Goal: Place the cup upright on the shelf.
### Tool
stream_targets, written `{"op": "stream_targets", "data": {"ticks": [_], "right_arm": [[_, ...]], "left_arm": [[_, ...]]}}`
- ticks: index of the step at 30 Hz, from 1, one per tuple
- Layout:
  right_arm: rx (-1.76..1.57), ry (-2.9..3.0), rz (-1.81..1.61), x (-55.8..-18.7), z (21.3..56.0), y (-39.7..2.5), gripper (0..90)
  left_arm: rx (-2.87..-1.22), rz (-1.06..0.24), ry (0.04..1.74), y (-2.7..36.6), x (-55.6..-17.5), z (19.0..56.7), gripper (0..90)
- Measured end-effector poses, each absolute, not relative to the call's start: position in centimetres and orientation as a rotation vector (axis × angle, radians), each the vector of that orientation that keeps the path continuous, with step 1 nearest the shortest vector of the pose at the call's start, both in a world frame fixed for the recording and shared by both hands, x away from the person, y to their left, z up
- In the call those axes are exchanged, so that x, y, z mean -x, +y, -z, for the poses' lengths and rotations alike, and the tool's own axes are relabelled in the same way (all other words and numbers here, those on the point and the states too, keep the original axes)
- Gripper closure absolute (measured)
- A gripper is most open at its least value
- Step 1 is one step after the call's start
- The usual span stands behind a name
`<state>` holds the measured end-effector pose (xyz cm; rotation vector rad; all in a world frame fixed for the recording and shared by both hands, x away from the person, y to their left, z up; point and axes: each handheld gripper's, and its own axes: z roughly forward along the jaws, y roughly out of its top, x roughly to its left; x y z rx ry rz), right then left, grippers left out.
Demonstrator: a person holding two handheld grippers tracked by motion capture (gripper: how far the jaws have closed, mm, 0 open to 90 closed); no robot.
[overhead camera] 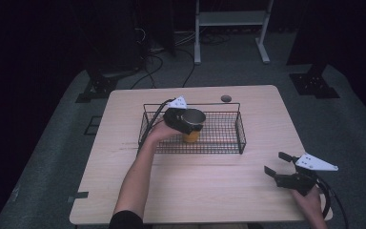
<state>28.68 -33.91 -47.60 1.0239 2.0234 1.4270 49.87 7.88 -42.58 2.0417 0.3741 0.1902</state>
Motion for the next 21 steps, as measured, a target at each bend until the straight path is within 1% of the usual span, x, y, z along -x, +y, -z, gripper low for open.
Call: {"op": "stream_targets", "data": {"ticks": [5, 10, 21], "right_arm": [[-1.02, 2.024, -1.426, -28.67, 47.61, -33.87, 13.8], [-1.023, 2.023, -1.427, -28.68, 47.6, -33.9, 13.8], [-1.02, 2.025, -1.425, -28.68, 47.61, -33.87, 13.8]], "left_arm": [[-2.069, -0.191, 0.37, 8.12, -49.84, 42.41, 10.6], [-2.077, -0.206, 0.361, 8.4, -49.75, 42.39, 8.7], [-2.08, -0.238, 0.365, 8.56, -49.72, 42.26, 2.4]]}}
